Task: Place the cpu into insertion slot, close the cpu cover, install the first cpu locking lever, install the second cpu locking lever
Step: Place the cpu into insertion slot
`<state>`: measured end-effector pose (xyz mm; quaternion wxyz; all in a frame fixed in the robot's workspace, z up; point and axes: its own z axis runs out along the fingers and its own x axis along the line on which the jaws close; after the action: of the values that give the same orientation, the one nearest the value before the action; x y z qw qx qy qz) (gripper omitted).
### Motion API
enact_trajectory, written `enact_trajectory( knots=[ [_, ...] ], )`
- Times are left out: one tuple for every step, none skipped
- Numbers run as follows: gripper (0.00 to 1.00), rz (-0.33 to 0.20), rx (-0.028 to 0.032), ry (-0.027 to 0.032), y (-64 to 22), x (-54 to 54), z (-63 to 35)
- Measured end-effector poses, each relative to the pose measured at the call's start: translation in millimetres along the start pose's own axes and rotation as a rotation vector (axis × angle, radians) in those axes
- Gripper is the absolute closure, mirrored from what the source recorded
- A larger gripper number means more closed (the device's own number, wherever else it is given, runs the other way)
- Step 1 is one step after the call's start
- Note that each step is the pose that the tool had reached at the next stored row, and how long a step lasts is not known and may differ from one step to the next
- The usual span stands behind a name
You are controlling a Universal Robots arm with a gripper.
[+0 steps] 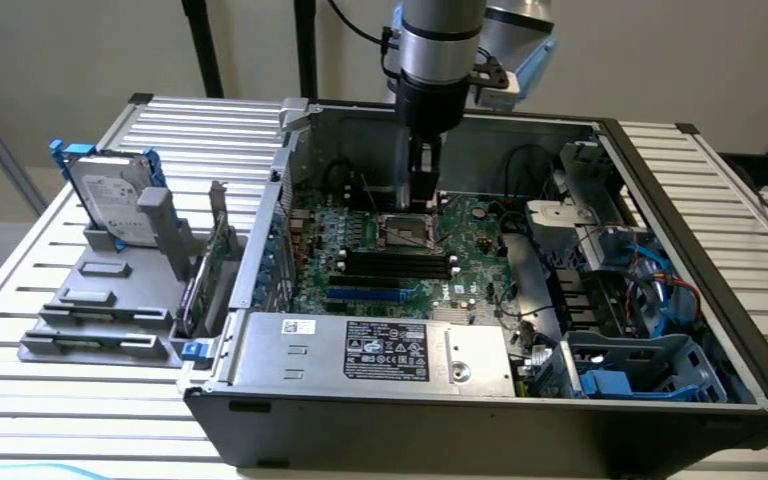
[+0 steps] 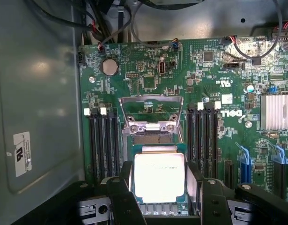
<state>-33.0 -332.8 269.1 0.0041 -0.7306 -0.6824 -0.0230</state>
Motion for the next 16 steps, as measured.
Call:
enact_trajectory(
  knots=[
    [0.45, 0.000, 0.0000, 0.0003, -0.3, -0.1, 1.3],
    [0.45, 0.000, 0.0001, 0.0007, -0.5, -0.2, 2.8],
    [0.45, 0.000, 0.0001, 0.0014, -0.8, -0.3, 4.2],
    [0.45, 0.000, 0.0001, 0.0021, -0.9, -0.4, 5.6],
    [0.45, -0.001, 0.0002, 0.0029, -1.1, -0.5, 7.1],
    [0.45, -0.001, 0.0002, 0.0037, -1.3, -0.7, 8.6],
    [0.45, -0.001, 0.0003, 0.0045, -1.5, -0.9, 9.9],
    [0.45, -0.001, 0.0004, 0.0056, -1.9, -1.2, 11.2],
    [0.45, -0.002, 0.0005, 0.0071, -2.5, -1.5, 12.4],
    [0.45, -0.003, 0.0007, 0.0088, -2.9, -1.7, 13.5],
    [0.45, -0.004, 0.0009, 0.0107, -3.4, -1.9, 14.6],
    [0.45, -0.005, 0.0010, 0.0127, -3.7, -2.1, 15.8],
    [0.45, -0.006, 0.0012, 0.0148, -4.1, -2.2, 17.0],
    [0.45, -0.008, 0.0014, 0.0166, -4.4, -2.5, 18.3],
    [0.45, -0.009, 0.0015, 0.0181, -4.6, -2.7, 19.8],
    [0.45, -0.010, 0.0017, 0.0192, -4.9, -3.0, 21.1]
  ],
)
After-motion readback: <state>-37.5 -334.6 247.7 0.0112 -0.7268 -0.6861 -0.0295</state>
